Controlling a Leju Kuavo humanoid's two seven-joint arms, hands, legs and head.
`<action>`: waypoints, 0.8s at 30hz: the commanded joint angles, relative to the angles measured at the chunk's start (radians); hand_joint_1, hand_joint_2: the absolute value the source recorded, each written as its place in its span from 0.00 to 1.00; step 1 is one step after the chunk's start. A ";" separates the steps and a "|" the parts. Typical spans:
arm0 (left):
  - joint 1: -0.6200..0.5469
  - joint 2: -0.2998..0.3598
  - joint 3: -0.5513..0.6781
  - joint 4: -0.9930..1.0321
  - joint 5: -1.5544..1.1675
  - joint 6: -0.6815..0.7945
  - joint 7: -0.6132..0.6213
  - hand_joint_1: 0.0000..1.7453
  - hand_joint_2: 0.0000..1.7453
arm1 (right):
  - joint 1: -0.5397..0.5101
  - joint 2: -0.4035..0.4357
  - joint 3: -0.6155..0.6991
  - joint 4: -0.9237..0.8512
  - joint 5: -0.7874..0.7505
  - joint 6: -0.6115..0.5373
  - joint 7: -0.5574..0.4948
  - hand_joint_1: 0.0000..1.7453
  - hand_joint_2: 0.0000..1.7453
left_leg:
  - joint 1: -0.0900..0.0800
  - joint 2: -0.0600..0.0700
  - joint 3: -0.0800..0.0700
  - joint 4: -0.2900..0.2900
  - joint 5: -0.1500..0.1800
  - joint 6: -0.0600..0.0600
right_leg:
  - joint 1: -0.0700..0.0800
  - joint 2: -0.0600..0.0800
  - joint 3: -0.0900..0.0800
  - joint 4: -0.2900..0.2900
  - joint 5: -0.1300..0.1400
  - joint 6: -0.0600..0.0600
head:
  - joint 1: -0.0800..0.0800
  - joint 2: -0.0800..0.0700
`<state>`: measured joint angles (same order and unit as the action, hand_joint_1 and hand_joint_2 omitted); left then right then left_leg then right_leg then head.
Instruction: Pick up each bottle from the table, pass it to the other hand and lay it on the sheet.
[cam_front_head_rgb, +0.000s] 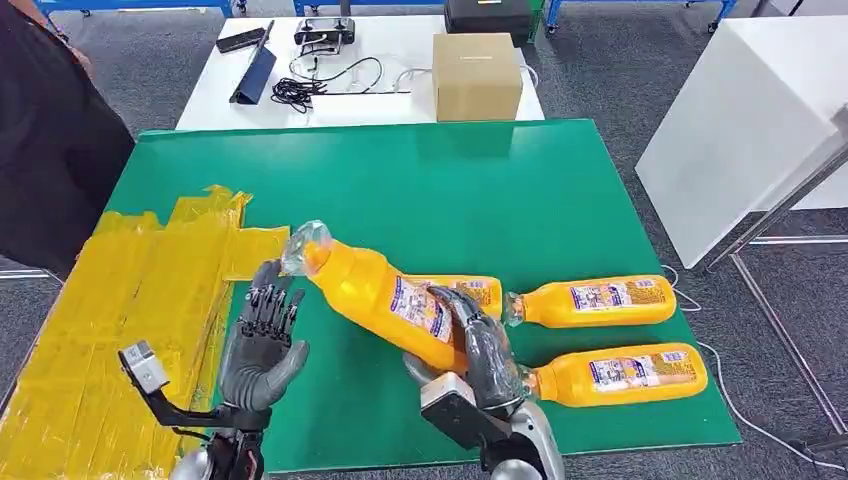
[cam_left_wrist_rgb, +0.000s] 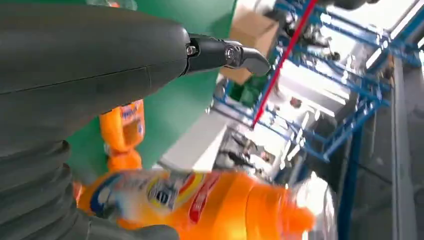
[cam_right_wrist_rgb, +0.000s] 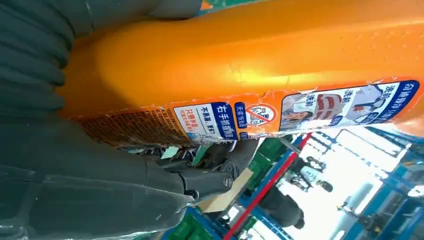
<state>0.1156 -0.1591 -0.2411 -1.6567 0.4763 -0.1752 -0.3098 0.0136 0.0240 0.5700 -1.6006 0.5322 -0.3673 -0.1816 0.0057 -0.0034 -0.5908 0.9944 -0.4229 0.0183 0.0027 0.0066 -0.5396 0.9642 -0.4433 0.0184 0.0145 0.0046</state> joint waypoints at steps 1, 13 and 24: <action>-0.046 0.023 0.021 0.132 0.252 -0.240 0.024 0.00 1.00 | -0.178 0.032 0.086 0.197 0.074 0.041 0.029 1.00 1.00 | 0.000 0.005 0.006 -0.002 -0.001 -0.001 | 0.000 0.004 0.004 -0.002 0.001 0.000 | 0.000 0.000; -0.046 -0.001 0.068 0.162 0.357 -0.324 0.026 0.00 1.00 | -0.209 0.047 0.143 0.263 0.119 0.102 0.034 0.96 1.00 | 0.000 0.001 0.004 -0.002 0.000 -0.001 | 0.000 -0.002 0.003 -0.002 0.000 0.000 | 0.000 0.000; -0.043 -0.007 0.070 0.137 0.298 -0.271 0.008 0.00 1.00 | -0.209 0.068 0.149 0.272 0.140 0.123 0.047 0.98 1.00 | 0.000 0.000 0.004 -0.001 0.000 0.000 | 0.000 -0.002 0.004 -0.002 0.000 0.001 | 0.000 0.000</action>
<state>0.0953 -0.1595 -0.1877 -1.5553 0.8312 -0.4959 -0.2873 -0.1521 0.0809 0.6905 -1.4107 0.6558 -0.2678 -0.1499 0.0057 -0.0041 -0.5912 0.9944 -0.4225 0.0183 0.0027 0.0036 -0.5398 0.9642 -0.4433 0.0184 0.0141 0.0046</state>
